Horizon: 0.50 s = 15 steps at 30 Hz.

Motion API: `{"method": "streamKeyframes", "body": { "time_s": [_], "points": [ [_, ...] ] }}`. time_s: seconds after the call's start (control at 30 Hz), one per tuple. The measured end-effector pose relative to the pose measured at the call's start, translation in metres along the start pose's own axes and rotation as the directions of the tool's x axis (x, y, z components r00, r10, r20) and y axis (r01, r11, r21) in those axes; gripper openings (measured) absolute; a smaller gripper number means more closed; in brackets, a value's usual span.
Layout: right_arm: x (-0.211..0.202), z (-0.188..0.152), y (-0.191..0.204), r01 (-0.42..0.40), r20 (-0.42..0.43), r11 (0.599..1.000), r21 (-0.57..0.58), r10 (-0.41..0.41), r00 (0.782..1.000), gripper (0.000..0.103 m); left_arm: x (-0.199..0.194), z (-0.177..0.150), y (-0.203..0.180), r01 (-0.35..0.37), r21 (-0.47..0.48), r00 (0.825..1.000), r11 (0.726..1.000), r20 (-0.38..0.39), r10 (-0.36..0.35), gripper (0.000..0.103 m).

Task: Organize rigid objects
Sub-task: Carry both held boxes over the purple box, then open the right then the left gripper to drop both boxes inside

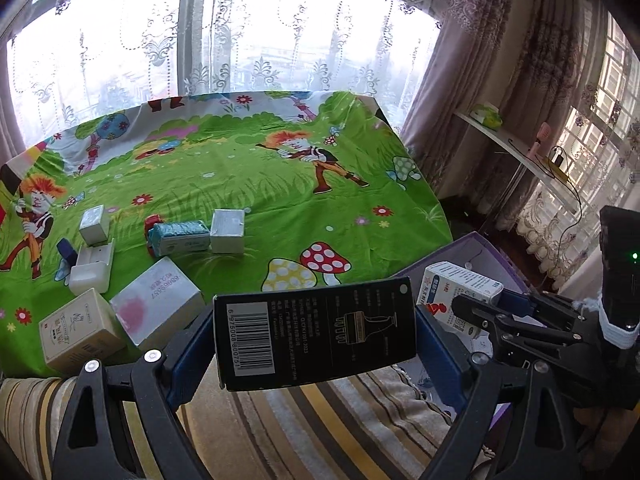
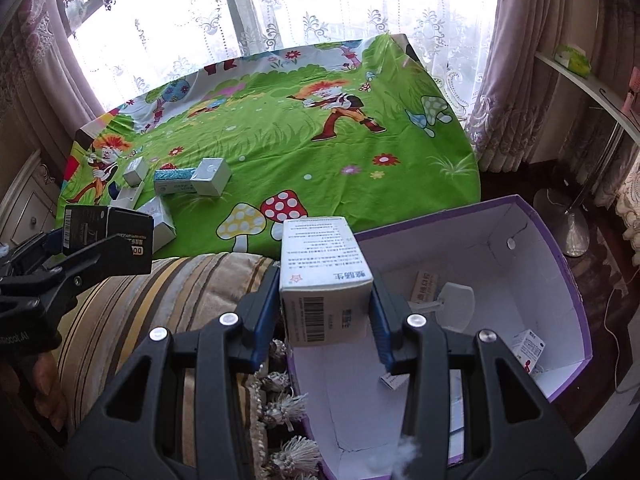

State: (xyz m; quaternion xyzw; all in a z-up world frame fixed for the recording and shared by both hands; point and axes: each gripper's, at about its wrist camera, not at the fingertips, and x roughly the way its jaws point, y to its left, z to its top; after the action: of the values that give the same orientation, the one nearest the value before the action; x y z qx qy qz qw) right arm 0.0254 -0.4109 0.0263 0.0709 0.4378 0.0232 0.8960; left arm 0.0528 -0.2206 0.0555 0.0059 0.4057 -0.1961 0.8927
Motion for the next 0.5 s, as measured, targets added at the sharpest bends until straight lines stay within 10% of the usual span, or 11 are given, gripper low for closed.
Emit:
{"method": "streamKeyframes", "body": {
  "time_s": [0.5],
  "points": [
    [-0.022,-0.009,-0.057,0.070,0.014,0.991,0.114,-0.072,0.997,0.067,0.014,-0.001,-0.051,0.075,0.138,0.996,0.988,-0.056,-0.068,0.093]
  ]
}}
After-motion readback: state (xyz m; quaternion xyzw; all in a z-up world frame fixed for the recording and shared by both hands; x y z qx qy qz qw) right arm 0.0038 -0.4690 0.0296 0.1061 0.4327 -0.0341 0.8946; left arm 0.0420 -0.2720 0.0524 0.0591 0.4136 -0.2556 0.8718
